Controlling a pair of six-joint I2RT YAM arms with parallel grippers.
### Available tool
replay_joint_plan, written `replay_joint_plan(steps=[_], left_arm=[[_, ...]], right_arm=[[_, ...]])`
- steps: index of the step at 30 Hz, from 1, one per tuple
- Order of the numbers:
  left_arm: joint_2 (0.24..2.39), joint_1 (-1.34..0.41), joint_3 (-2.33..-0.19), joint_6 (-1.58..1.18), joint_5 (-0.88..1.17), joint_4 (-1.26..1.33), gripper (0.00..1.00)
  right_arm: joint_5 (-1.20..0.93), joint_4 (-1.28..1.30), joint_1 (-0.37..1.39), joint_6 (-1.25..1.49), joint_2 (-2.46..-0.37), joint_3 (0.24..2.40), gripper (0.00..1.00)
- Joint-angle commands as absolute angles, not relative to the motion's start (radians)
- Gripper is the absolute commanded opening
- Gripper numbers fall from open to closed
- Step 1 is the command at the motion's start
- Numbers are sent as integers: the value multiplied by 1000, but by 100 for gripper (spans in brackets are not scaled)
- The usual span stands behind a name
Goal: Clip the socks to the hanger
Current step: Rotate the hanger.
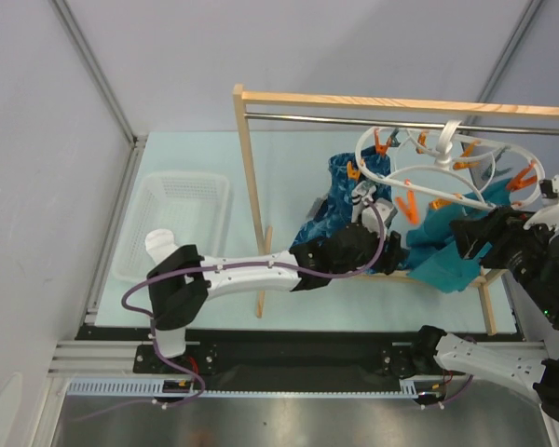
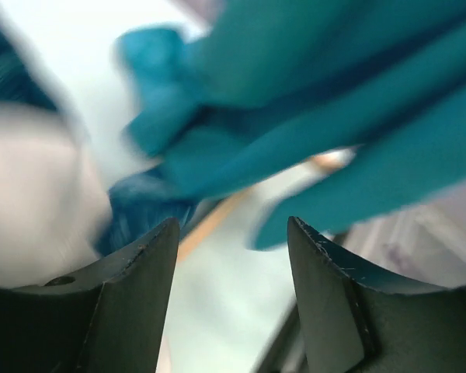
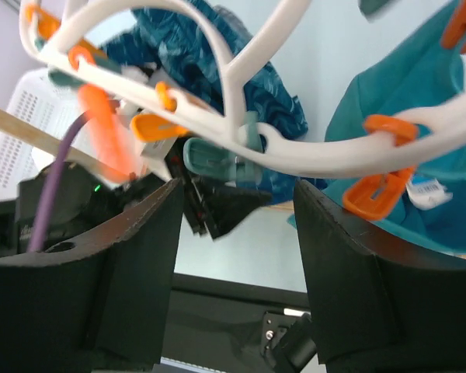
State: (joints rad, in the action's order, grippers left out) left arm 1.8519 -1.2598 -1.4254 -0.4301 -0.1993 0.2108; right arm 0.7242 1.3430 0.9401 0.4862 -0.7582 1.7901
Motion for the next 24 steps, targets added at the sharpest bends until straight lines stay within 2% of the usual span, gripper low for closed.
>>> replay_joint_plan(steps=[1, 8, 12, 14, 24], left_arm=[[1813, -1215, -1335, -447, -215, 172, 64], [1761, -1106, -1348, -336, -161, 127, 64], [1776, -1053, -1423, -238, -140, 69, 64], [1789, -1031, -1446, -200, -67, 66, 64], [1879, -845, -1695, -97, -32, -131, 63]], right_arm=[[723, 1362, 939, 480, -756, 1773, 63], [626, 1278, 937, 449, -776, 1761, 63], [588, 1238, 937, 445, -781, 1759, 63], [562, 1223, 937, 445, -782, 1758, 63], [500, 1161, 936, 456, -781, 1713, 63]])
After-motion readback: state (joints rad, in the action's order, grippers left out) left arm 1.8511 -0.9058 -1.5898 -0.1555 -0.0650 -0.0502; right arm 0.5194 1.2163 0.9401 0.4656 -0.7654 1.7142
